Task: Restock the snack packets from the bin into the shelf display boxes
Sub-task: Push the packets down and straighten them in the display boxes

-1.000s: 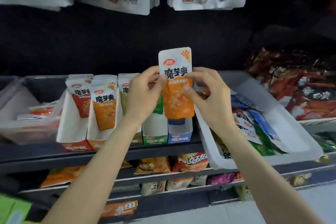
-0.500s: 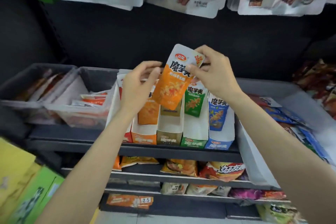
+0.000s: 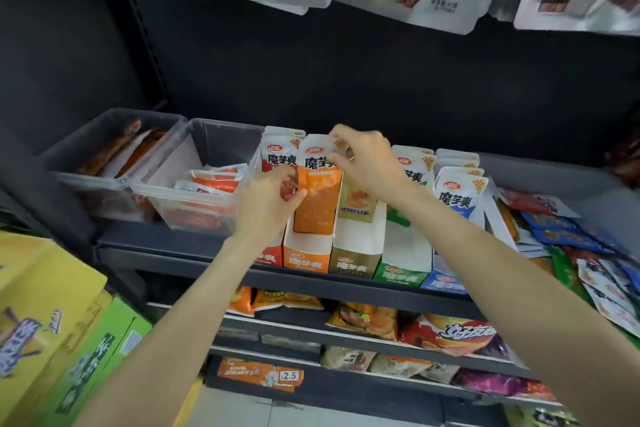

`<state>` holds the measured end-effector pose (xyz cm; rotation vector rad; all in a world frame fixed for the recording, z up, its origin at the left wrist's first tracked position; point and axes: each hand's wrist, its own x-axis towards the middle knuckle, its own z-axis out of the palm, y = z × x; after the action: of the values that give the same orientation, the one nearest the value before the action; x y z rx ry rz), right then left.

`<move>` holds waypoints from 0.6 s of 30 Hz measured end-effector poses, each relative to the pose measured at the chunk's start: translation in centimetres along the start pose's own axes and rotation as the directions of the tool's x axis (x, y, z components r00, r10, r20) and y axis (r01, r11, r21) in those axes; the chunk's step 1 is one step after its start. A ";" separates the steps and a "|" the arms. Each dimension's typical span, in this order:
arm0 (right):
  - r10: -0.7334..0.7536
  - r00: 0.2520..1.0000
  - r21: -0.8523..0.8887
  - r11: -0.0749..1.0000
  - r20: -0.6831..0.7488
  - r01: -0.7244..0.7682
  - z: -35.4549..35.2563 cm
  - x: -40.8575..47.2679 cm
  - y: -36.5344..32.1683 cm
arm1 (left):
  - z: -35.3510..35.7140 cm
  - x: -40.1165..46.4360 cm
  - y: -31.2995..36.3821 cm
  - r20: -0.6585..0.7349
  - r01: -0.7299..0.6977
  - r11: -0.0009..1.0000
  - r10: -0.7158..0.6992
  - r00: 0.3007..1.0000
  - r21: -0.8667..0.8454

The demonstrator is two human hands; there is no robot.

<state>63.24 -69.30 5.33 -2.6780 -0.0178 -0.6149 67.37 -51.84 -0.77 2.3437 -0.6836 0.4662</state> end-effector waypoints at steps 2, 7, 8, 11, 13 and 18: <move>-0.022 1.000 -0.166 0.986 0.017 0.025 0.8 -0.1 0.3 | 0.2 -0.1 0.3 -0.038 -0.009 0.999 0.010 0.999 0.039; 0.027 1.000 -0.362 0.932 0.009 -0.022 2.5 -0.5 0.5 | 0.3 0.2 1.0 -0.056 0.003 0.999 -0.006 0.998 -0.045; 0.050 0.999 -0.358 0.932 -0.003 -0.048 2.7 -0.6 0.5 | 0.5 0.2 1.0 -0.046 -0.005 0.998 0.002 0.999 -0.058; 0.081 0.996 -0.288 0.954 -0.033 -0.087 2.2 -1.0 0.6 | 1.0 0.3 0.9 -0.037 -0.025 0.997 0.022 0.999 -0.071; 0.069 0.996 -0.216 0.973 -0.053 -0.079 0.7 -1.9 0.8 | 1.1 0.1 1.3 -0.062 -0.046 0.997 0.042 0.997 -0.070; -0.020 0.996 -0.148 0.989 -0.092 0.007 -6.1 -7.9 2.2 | 0.8 -1.1 4.5 -0.164 -0.390 0.885 0.358 0.919 -0.254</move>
<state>53.74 -73.06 6.25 -2.7897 0.0363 -0.7724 64.01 -54.94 0.26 1.9031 -1.0818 0.6200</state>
